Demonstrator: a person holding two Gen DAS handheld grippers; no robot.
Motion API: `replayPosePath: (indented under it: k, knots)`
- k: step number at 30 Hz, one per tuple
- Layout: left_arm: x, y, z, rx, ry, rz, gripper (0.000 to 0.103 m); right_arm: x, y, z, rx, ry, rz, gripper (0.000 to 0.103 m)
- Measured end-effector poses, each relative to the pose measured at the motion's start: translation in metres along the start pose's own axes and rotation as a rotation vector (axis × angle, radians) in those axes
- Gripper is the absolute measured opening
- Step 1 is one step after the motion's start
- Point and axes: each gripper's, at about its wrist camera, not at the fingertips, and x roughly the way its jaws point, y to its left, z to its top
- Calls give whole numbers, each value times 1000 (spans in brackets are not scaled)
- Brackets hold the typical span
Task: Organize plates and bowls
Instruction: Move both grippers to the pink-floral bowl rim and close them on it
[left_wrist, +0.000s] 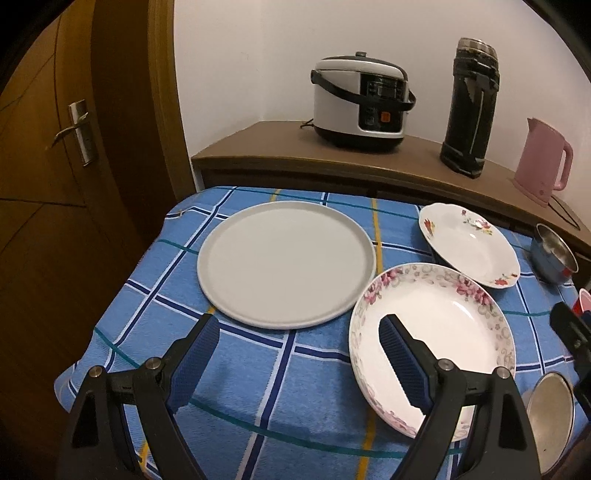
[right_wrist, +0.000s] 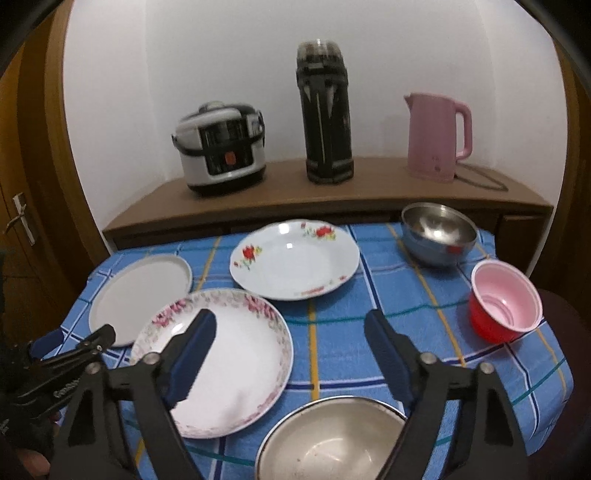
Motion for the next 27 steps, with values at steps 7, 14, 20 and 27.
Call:
replayPosePath:
  k: [7,14,20,27]
  knots:
    - [11,-9,-4,6,52,-65,78,36,-12,-3,2,174,18,61]
    - [26,-24,-8,11,126,-108,63,56,-7,-6,-16,266,33,61]
    - [34,-34,-10,26,165,-120,49,74,-2,-2,-53,375,48,58]
    - [45,-36,-11,15,209,-129,39,101,-1,-4,-52,522,107,39]
